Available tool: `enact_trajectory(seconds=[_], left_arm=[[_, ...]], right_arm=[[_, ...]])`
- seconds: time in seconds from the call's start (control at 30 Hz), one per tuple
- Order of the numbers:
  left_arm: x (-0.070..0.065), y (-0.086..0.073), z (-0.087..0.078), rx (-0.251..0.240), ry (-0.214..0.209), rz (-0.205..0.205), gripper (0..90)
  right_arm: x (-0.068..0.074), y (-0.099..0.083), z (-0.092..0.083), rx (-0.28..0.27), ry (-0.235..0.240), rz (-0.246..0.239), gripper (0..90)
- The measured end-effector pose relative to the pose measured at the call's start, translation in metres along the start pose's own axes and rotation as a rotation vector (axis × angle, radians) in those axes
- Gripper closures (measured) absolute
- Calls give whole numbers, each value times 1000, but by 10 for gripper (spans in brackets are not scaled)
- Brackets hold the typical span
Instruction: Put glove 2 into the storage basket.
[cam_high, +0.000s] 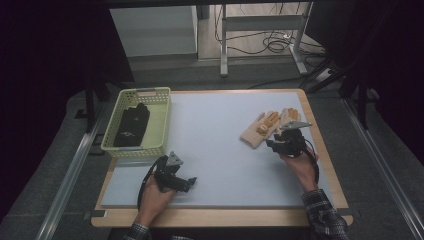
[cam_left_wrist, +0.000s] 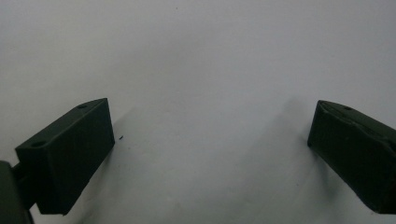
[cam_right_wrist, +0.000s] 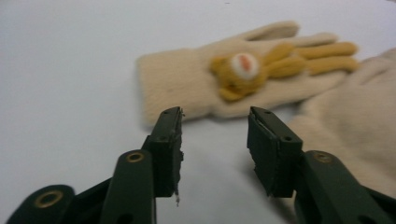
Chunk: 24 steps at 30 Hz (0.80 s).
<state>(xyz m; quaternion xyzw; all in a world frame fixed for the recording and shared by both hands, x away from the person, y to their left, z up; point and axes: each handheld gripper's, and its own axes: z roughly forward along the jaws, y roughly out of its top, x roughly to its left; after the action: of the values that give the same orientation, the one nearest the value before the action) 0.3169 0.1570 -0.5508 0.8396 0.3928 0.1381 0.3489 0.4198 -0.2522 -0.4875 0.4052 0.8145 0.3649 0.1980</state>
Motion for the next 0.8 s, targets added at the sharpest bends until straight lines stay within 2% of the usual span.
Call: enact_trajectory(seconds=[0.13, 0.43, 0.67, 0.8], left_arm=[[0, 0, 0, 0, 0, 0, 5], [0, 0, 0, 1, 0, 2, 5], [0, 0, 0, 1, -1, 2, 5], [0, 0, 0, 2, -1, 2, 5]], right_arm=[[-15, 2, -2, 5, -42, 17, 614], [-54, -2, 4, 26, -159, 49, 610], [-76, 2, 20, 32, -207, 73, 438], [-85, 1, 33, 46, -197, 78, 373]])
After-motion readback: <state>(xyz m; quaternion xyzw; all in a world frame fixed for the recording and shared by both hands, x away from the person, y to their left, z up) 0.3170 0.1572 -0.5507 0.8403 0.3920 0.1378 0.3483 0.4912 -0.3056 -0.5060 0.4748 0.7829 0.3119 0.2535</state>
